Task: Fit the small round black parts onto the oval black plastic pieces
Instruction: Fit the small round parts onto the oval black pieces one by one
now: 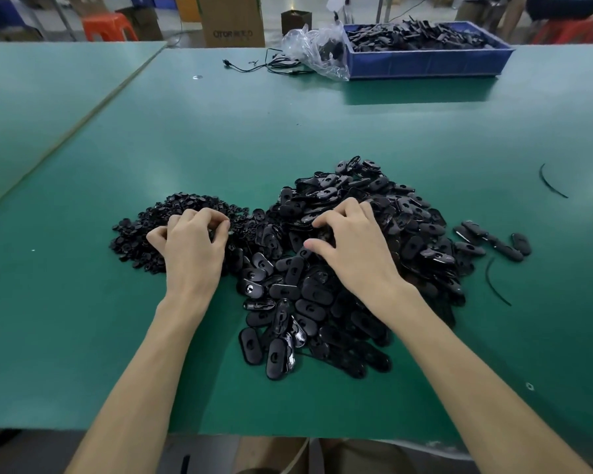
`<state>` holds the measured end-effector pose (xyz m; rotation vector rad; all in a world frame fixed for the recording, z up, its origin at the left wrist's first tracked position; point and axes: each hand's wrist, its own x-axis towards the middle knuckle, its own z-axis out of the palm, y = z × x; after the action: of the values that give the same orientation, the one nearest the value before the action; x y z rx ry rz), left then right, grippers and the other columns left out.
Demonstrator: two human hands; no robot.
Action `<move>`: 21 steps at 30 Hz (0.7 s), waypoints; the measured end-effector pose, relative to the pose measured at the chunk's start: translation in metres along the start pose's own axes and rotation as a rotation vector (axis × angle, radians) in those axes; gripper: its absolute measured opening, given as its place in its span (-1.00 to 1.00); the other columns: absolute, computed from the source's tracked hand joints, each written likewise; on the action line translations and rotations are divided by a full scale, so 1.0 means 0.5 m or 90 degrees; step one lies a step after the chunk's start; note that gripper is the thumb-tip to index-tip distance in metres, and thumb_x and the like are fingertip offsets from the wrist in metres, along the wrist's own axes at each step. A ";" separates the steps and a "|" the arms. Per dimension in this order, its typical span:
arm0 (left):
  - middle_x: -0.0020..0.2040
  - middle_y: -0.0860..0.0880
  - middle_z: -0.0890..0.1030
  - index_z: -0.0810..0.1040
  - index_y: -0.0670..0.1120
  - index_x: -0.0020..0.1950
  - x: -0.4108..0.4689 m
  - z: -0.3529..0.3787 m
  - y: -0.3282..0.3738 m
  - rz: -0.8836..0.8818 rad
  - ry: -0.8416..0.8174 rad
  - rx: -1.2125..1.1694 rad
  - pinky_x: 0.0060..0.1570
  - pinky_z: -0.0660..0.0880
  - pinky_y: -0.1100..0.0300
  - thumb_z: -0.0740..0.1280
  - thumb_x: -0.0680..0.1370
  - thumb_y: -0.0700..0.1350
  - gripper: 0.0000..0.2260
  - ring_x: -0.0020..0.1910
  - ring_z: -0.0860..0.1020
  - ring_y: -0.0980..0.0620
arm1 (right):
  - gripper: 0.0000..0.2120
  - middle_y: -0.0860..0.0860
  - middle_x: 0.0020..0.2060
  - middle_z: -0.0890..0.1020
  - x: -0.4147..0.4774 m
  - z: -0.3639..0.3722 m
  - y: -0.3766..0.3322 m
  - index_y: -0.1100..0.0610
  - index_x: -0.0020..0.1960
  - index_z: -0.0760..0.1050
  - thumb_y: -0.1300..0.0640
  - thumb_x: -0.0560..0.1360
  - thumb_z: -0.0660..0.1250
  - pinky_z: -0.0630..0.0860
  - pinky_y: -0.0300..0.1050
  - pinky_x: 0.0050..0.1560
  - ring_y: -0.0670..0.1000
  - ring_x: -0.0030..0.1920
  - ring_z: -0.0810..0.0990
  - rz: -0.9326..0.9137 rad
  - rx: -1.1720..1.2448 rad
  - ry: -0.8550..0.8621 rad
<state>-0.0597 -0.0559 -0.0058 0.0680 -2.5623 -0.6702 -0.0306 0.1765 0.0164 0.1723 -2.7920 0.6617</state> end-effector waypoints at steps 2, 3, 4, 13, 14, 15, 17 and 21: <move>-0.06 0.08 0.59 0.67 0.04 0.05 -0.001 0.000 0.001 0.003 0.003 -0.003 0.03 0.05 0.11 0.38 0.65 -0.02 -0.92 0.07 0.47 0.00 | -0.64 0.01 0.11 0.49 0.002 0.000 -0.003 0.10 0.34 0.61 -0.04 0.61 0.43 0.37 -0.09 0.35 0.05 0.26 0.41 0.006 0.004 -0.011; -0.07 0.10 0.58 0.67 0.04 0.03 -0.001 0.000 0.001 0.004 0.003 -0.006 0.02 0.04 0.12 0.39 0.64 -0.01 -0.92 0.05 0.46 0.01 | -0.67 -0.01 0.06 0.48 0.002 -0.001 -0.003 0.10 0.33 0.62 -0.01 0.62 0.43 0.39 -0.09 0.32 0.06 0.25 0.44 0.002 0.000 -0.015; -0.09 0.11 0.58 0.67 0.04 0.01 -0.001 0.000 0.001 0.003 0.003 -0.008 0.01 0.04 0.12 0.40 0.63 -0.01 -0.93 0.03 0.45 0.02 | -0.70 -0.02 0.02 0.46 0.000 -0.003 -0.004 0.09 0.31 0.64 0.01 0.63 0.42 0.40 -0.10 0.28 0.06 0.23 0.46 -0.004 -0.009 -0.018; -0.16 0.14 0.58 0.69 0.08 0.02 -0.002 -0.002 0.005 -0.001 0.025 -0.030 -0.02 0.04 0.10 0.39 0.64 0.02 -0.91 -0.03 0.45 0.05 | -0.77 0.05 0.00 0.67 -0.002 -0.014 -0.013 0.16 0.17 0.67 0.07 0.71 0.29 0.45 -0.12 0.09 0.07 0.10 0.57 0.022 0.029 0.080; -0.18 0.14 0.58 0.70 0.08 0.02 -0.002 -0.002 0.005 -0.002 0.029 -0.032 -0.02 0.04 0.10 0.39 0.64 0.03 -0.90 -0.04 0.44 0.06 | -0.78 0.03 -0.03 0.69 0.002 -0.014 -0.017 0.17 0.14 0.67 0.09 0.71 0.29 0.50 -0.11 0.08 0.05 0.07 0.61 0.028 0.076 0.088; -0.19 0.15 0.58 0.70 0.08 0.02 -0.003 -0.003 0.005 -0.003 0.033 -0.033 -0.01 0.05 0.10 0.40 0.64 0.03 -0.90 -0.04 0.44 0.07 | -0.80 0.01 -0.07 0.71 0.007 -0.013 -0.021 0.17 0.11 0.67 0.11 0.70 0.30 0.55 -0.11 0.07 0.00 0.01 0.66 0.041 0.148 0.086; -0.16 0.14 0.60 0.71 0.08 0.02 -0.004 -0.004 0.005 -0.003 0.039 -0.031 0.01 0.06 0.09 0.40 0.64 0.03 -0.89 -0.04 0.45 0.06 | -0.84 -0.04 -0.14 0.72 0.020 -0.008 -0.032 0.18 0.06 0.68 0.17 0.68 0.34 0.59 -0.24 -0.03 -0.14 -0.13 0.71 0.076 0.319 0.054; -0.06 0.13 0.61 0.69 0.09 0.01 -0.003 -0.004 0.008 -0.014 0.036 -0.077 0.07 0.14 0.08 0.40 0.63 0.03 -0.91 -0.04 0.50 0.08 | -0.87 -0.06 -0.15 0.73 0.029 0.019 -0.048 0.17 0.14 0.66 0.26 0.66 0.35 0.58 -0.37 -0.06 -0.20 -0.19 0.72 0.090 0.454 0.015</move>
<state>-0.0572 -0.0534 -0.0029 0.0738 -2.4644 -0.8185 -0.0422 0.1500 0.0226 0.0970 -2.4338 1.6535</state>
